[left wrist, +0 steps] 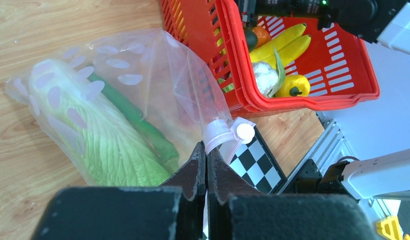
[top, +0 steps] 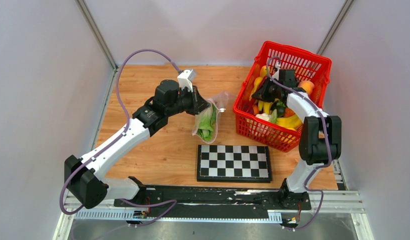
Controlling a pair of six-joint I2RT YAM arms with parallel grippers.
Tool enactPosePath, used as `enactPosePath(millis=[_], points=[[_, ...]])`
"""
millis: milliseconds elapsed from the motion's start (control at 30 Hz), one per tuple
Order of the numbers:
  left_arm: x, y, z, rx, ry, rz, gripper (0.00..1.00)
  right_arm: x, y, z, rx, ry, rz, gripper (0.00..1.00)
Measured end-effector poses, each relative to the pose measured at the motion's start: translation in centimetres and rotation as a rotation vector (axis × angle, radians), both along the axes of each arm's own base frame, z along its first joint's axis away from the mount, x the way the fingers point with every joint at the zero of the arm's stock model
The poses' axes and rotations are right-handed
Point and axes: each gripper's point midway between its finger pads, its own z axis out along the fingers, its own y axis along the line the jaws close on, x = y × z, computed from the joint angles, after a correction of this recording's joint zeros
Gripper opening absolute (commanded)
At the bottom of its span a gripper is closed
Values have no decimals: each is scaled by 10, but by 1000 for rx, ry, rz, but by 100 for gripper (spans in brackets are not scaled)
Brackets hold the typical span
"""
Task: Place the food in the zip-top bag and seal the zipper
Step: Pick up the fake vegetable from the bin, then place the fake vegetable in the zipper food storage bag.
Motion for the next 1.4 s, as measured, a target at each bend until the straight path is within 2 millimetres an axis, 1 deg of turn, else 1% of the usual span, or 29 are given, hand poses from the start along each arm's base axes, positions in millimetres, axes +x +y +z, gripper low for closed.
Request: enactPosePath(millis=[100,367,467,500,600,667,733,800,900,967,1033,1200,1400], points=[[0,0,1,-1,-2,1,0,-8,0,14,2,-61,-6,0],[0,0,1,-3,-4,0,0,-23,-8,99,-19,-382,-39,0],[0,0,2,-4,-3,-2,0,-31,-12,122,-34,-502,-52,0],[0,0,2,-4,-4,-3,0,-34,-12,126,-39,-530,-53,0],[-1,0,2,-4,-4,-3,0,-49,-15,138,-62,-665,-45,0],[-1,0,2,-5,-4,-3,0,-65,-15,148,-84,-791,-25,0],[-1,-1,2,-5,-3,-6,0,-79,-13,163,-104,-914,2,0],[-1,-1,2,-7,-2,-9,0,-91,-9,184,-124,-1041,42,0],[-2,-2,3,-12,-1,-14,0,-113,4,225,-143,-1250,144,0],[-3,-3,4,-18,-1,-18,0,-131,16,246,-145,-1381,217,0],[-3,-3,4,-20,0,-20,0,-147,29,257,-139,-1474,287,0],[-5,-4,5,-26,6,-29,0,-184,66,267,-115,-1630,493,0],[-9,-8,7,-45,14,-53,0,-237,119,265,-53,-1773,776,0]])
